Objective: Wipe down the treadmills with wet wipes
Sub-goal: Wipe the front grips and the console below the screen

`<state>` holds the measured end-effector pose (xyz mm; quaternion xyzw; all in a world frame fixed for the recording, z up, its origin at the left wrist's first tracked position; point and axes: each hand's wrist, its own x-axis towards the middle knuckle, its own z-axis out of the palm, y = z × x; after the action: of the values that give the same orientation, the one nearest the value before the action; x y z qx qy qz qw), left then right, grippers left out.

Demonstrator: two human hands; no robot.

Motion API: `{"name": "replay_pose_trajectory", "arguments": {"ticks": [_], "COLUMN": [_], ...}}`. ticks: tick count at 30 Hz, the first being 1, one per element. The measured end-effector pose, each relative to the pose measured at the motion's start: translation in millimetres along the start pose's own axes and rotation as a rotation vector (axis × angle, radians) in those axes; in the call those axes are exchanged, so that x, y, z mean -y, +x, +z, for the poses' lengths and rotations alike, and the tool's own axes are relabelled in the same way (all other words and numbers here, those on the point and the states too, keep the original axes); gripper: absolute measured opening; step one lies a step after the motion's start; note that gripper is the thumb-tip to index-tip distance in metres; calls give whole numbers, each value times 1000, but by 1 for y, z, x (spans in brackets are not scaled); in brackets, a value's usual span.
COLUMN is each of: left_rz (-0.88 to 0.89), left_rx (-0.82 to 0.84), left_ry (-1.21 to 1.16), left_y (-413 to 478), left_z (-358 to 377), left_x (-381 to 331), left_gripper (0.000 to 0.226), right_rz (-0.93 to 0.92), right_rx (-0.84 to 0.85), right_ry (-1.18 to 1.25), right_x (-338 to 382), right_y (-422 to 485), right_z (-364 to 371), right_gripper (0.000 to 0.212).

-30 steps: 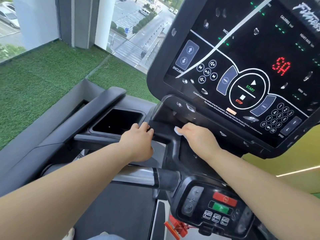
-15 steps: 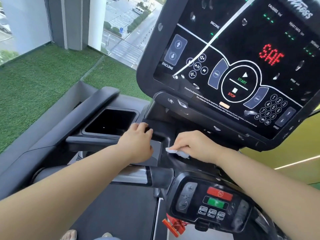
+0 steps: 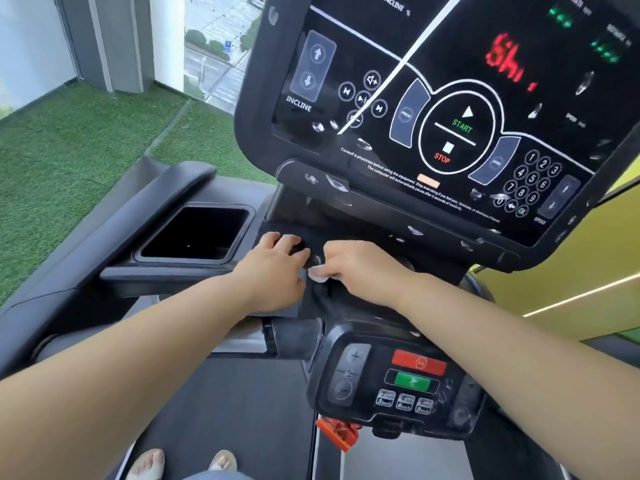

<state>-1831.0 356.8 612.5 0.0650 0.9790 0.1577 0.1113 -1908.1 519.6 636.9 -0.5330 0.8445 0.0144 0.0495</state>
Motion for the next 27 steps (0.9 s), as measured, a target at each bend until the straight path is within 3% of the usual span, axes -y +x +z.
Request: {"name": "replay_pose_trajectory", "arguments": {"ticks": [4, 8, 11, 17, 23, 27], "left_rz": [12, 110, 98, -166, -132, -47], "left_rx": [33, 34, 40, -173, -160, -189], "left_ry": [-49, -338, -466, -446, -463, -499], "left_y": [-3, -15, -28, -37, -43, -47], "left_z": [0, -3, -4, -7, -10, -8], "left_x": [1, -4, -11, -23, -31, -37], "left_gripper": [54, 42, 33, 30, 29, 28], "right_rz": [-92, 153, 279, 192, 199, 247], "right_rx": [86, 388, 296, 246, 264, 384], "right_ry": [172, 479, 659, 505, 610, 622], "right_x": [10, 1, -2, 12, 12, -3], "right_y": [-7, -14, -16, -15, -34, -52], "right_z": [-15, -52, -57, -35, -52, -70], "right_gripper": [8, 16, 22, 18, 18, 25]}}
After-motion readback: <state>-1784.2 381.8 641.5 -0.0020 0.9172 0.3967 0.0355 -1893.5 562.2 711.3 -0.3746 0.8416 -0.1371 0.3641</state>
